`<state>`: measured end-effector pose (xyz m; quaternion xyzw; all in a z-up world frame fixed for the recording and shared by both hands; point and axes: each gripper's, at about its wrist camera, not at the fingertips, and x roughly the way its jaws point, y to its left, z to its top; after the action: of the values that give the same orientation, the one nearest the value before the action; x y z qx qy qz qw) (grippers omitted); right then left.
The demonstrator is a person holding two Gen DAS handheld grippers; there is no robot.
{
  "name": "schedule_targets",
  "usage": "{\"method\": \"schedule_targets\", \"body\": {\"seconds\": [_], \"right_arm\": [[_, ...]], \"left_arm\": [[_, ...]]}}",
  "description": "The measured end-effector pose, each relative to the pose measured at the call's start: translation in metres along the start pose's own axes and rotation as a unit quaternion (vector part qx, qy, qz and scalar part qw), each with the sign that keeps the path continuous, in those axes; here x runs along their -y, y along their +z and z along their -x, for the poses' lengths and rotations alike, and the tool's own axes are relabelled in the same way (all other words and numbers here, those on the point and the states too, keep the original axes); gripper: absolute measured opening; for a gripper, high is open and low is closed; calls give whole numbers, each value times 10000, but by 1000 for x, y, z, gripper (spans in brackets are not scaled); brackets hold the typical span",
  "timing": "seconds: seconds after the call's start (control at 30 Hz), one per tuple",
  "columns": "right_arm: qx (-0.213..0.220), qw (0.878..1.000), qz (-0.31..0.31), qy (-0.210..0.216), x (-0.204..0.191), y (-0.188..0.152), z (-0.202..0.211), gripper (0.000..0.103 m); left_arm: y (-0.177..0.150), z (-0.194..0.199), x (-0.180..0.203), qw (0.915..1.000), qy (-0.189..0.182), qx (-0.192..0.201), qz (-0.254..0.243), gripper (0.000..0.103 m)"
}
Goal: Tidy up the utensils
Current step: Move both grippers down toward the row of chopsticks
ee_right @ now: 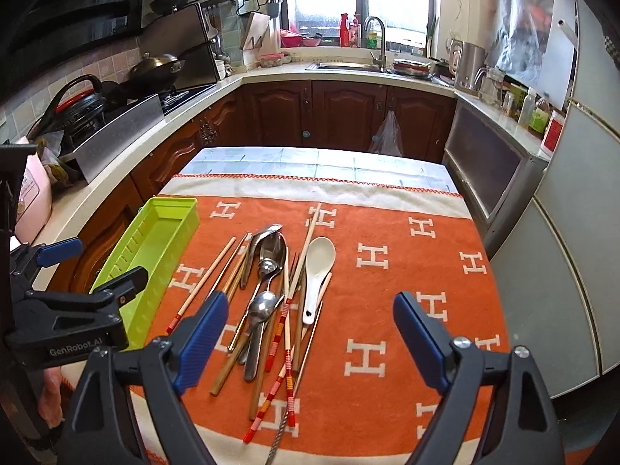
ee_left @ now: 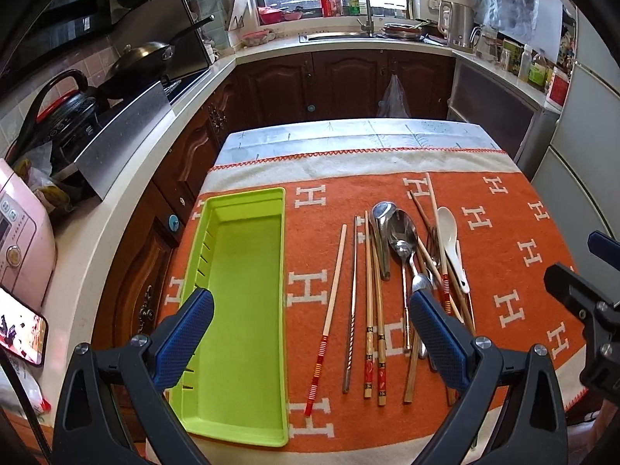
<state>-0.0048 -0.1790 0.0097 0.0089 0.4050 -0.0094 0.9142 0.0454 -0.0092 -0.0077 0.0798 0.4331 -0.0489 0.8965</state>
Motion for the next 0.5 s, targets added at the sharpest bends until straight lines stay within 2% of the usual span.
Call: {"method": "schedule_targets", "body": {"seconds": [0.2, 0.4, 0.5], "right_arm": [[-138, 9998, -152, -33, 13, 7, -17, 79], [-436, 9986, -291, 31, 23, 5, -42, 78], [-590, 9976, -365, 55, 27, 3, -56, 78]], "left_arm": [[15, -25, -2, 9990, -327, -282, 136, 100], [18, -51, 3, 9981, -404, -450, 68, 100], [18, -62, 11, 9986, -260, -461, -76, 100]]}}
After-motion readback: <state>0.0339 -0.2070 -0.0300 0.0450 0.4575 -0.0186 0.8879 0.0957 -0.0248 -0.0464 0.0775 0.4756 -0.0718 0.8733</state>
